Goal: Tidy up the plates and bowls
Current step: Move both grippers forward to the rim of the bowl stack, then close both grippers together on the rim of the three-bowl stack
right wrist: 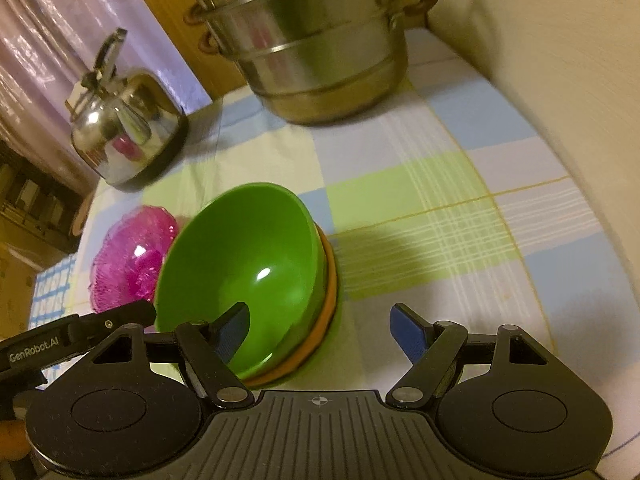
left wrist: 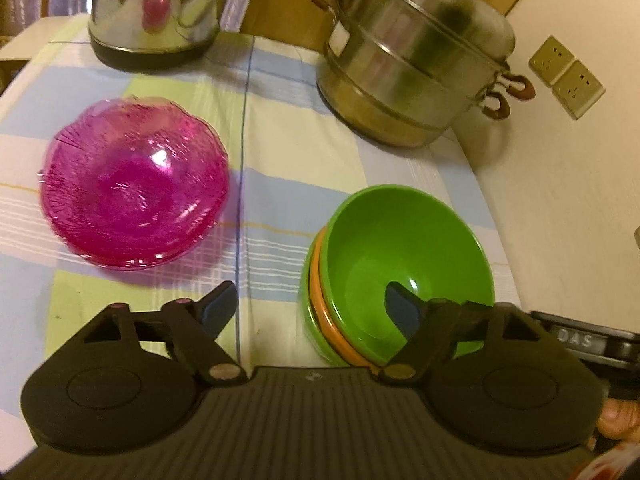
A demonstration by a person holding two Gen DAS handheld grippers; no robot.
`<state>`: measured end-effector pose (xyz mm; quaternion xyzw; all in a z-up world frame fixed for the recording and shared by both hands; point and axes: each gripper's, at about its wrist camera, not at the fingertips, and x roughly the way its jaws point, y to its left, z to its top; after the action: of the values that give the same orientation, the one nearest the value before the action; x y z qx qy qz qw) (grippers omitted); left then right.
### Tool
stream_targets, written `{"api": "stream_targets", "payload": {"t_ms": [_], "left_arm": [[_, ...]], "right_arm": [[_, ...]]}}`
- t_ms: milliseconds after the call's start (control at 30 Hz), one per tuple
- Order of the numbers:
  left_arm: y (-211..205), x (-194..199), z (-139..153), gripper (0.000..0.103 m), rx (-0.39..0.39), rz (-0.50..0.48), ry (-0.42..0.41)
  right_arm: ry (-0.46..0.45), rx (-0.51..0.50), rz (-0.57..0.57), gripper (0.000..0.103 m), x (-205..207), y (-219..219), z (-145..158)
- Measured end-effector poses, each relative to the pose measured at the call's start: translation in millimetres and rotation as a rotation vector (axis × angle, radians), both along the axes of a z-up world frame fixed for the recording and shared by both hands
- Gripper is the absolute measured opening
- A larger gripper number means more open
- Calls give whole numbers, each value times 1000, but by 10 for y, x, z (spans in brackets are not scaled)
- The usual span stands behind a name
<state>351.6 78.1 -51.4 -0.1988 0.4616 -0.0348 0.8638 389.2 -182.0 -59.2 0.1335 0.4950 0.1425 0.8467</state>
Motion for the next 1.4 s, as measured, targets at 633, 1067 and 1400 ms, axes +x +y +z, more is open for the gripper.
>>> {"api": "stream_targets", "payload": {"t_ms": [633, 1067, 1400], "left_arm": [[-77, 335, -346, 42, -68, -67, 131], [-135, 392, -377, 28, -31, -94, 137], [-125, 380, -388, 24, -19, -90, 141]], "right_arm": [[98, -36, 9, 45, 276, 161, -319], [131, -25, 9, 28, 334, 176, -394], [129, -25, 11, 27, 329, 178, -391]]}}
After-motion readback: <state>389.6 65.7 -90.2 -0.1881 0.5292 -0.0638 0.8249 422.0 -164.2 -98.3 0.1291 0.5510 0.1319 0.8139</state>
